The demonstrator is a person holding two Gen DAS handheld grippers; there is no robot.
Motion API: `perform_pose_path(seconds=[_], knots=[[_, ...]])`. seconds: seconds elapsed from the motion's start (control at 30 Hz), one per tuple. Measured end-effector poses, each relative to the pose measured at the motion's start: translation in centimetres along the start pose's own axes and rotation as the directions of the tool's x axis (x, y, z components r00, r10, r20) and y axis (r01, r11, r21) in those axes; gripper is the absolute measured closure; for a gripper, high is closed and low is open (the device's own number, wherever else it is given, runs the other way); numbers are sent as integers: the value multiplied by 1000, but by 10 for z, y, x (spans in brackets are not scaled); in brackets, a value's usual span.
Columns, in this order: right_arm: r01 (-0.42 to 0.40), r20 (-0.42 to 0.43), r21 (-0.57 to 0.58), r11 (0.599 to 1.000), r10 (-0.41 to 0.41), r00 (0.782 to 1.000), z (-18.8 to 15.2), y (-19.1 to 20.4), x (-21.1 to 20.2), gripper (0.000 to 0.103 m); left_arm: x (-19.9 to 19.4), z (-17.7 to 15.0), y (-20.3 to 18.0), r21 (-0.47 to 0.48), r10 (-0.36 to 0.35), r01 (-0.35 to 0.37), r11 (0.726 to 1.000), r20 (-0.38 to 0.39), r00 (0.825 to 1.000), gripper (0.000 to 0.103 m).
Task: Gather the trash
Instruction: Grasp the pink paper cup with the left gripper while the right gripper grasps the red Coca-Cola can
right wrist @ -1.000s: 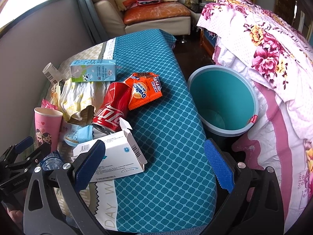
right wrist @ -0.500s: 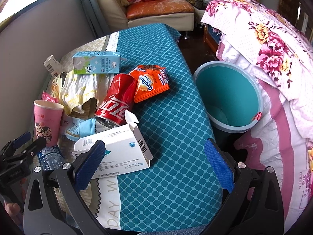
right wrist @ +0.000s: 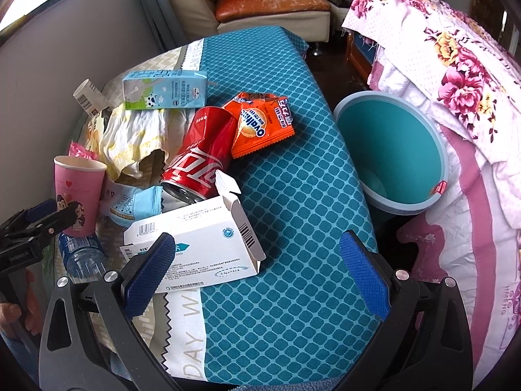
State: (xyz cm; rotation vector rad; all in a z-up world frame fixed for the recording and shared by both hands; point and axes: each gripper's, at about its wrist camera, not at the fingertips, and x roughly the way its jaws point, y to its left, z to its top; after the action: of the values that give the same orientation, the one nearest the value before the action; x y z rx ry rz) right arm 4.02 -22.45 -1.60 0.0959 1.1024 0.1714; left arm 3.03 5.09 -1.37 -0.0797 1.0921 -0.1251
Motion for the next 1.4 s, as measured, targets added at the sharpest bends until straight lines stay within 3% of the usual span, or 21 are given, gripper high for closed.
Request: perform_pose_path(seconds=[0.17, 0.23, 0.47, 0.67, 0.73, 0.8, 0.83, 1.17, 1.4], knots=[[5, -15, -12, 1000, -5, 1000, -1, 3, 3, 6, 14, 0, -4, 0, -19, 19, 1000, -36, 999, 27], [8, -23, -22, 1000, -8, 1000, -2, 5, 4, 6, 19, -1, -3, -6, -31, 31, 1000, -53, 998, 44], [1, -33, -55, 999, -2, 999, 16, 9, 6, 6, 11, 2, 2, -40, -60, 59, 997, -22, 998, 44], [-83, 4, 15, 996, 83, 997, 48, 6, 5, 6, -13, 25, -7, -28, -123, 125, 992, 55, 991, 44], [-114, 6, 34, 993, 114, 993, 58, 5, 9, 15, -13, 36, -10, -28, -142, 144, 989, 66, 988, 44], [-148, -14, 45, 988, 149, 989, 67, 5, 17, 40, -10, 45, -13, -22, -146, 148, 989, 72, 987, 44], [-180, -36, 53, 982, 182, 983, 71, 6, 23, 42, -8, 50, -14, -17, -146, 148, 989, 74, 987, 44], [-282, -173, 97, 955, 295, 940, 86, 14, 79, 42, 9, 64, -10, -36, -147, 148, 988, 51, 988, 44], [-316, -181, 104, 943, 331, 926, 85, 20, 100, 44, 13, 66, -9, -44, -143, 144, 989, 41, 989, 44]])
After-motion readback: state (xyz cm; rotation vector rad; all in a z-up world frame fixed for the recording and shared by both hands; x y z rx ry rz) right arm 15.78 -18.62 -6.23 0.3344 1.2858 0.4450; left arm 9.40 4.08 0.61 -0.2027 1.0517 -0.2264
